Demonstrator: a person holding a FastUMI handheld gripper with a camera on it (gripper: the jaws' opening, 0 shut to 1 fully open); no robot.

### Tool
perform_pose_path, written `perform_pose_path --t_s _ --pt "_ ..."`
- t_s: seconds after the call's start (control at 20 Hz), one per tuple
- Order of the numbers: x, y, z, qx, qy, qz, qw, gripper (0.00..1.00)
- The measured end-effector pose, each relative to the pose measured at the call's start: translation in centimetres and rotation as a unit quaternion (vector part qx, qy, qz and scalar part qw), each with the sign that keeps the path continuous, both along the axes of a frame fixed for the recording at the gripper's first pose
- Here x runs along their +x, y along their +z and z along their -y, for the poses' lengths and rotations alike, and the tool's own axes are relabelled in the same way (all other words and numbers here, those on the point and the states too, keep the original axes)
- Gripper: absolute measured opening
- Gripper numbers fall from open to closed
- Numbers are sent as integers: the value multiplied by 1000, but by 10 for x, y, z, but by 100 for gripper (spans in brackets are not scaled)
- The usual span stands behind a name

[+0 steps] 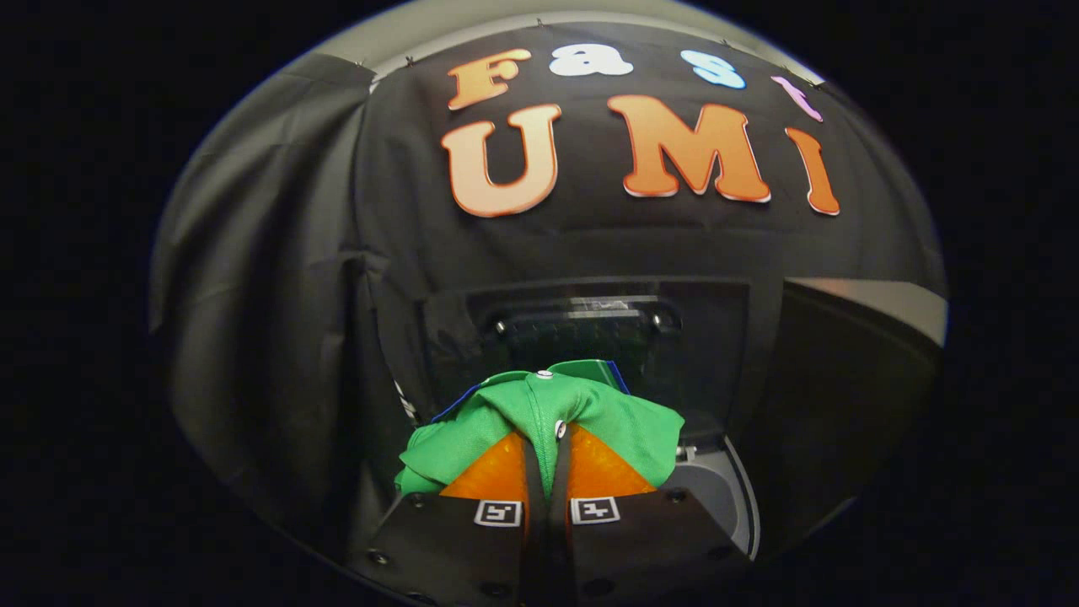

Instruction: Put the clothes into the washing machine and then close the washing machine lid.

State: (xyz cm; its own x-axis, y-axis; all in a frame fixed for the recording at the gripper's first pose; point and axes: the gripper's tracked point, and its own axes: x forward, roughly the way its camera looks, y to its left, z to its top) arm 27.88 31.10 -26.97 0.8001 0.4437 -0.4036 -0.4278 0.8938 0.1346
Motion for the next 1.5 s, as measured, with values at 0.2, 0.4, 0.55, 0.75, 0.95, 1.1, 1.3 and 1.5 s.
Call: perform_pose_path --t_s 0.2,0.4,0.55,0.75,0.95,1.1,1.3,1.5 --pt "-9 16 -2 -22 -13 -66 998 8" --pt "-13 18 1 -34 -21 -116 992 8" --pt "-25 12 1 -41 -34 -197 979 8" --pt "-26 3 -1 -55 -29 -260 964 8" --pt "-41 -17 1 -62 -42 -317 946 8" --pt "-38 -16 7 -64 -59 -336 938 8" --pt "-35 -12 9 -73 -57 -330 940 8" --pt "-42 -15 7 -70 -56 -343 935 35"
